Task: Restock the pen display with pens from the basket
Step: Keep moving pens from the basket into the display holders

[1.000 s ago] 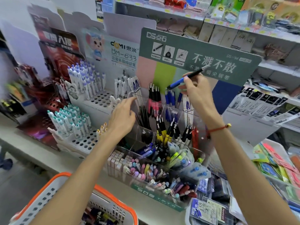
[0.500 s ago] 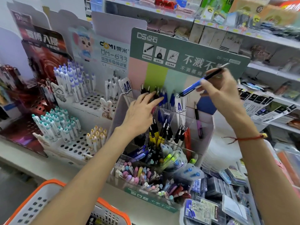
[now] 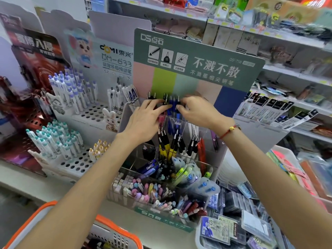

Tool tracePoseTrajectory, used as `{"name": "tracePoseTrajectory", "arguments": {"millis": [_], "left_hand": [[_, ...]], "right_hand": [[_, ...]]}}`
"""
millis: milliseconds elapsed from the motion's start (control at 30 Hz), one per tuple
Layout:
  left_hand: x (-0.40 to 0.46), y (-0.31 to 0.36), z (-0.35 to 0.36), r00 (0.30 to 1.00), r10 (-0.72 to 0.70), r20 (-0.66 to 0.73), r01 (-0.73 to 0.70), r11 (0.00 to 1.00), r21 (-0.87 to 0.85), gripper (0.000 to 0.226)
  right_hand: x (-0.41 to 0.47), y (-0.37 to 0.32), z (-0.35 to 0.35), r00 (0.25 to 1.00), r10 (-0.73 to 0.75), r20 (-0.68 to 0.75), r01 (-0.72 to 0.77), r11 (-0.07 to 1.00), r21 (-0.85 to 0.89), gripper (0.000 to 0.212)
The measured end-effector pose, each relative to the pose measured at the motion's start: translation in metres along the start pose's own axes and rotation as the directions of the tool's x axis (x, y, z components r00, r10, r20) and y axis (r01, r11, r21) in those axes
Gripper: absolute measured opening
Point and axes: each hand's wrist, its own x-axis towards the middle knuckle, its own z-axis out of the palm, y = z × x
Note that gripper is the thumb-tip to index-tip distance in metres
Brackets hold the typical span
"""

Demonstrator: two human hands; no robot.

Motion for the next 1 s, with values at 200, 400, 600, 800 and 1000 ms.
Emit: {"name": "tracePoseTrajectory", "arguments": {"millis": [200,400,600,800,1000], "left_hand": [[-0.007,-0.005,0.001,0.999,-0.016,-0.044,0.014,0.999,-0.039,0.071],[-0.01,-0.004,0.006,0.998,-0.029,-0.057,0.021,0.991,-0.135,0.068],[-0.013,-0.004,0.004,0.991,-0.13,-0.021,0.113,0.919,-0.377,0.064],[-0.014,-0.005,0.0,0.987,-0.159,0.013,0.15,0.894,-0.422,0.06],[-0.032,0.002,-0.014,0.947,-0.319,-0.033,0.263,0.832,-0.488,0.041]], "right_hand": [[-0.002,0.01,-0.001,0.987,0.058,-0.15,-0.02,0.97,0.244,0.018],[-0.002,0.013,0.003,0.969,-0.045,-0.243,0.077,0.989,0.123,0.033],[0.0,0.013,0.005,0.951,-0.128,-0.281,0.127,0.992,-0.021,0.016],[0.0,0.012,-0.011,0.962,-0.127,-0.241,0.138,0.99,0.029,0.023],[-0.029,0.011,-0.019,0.929,0.011,-0.37,0.119,0.938,0.325,0.012]]}}
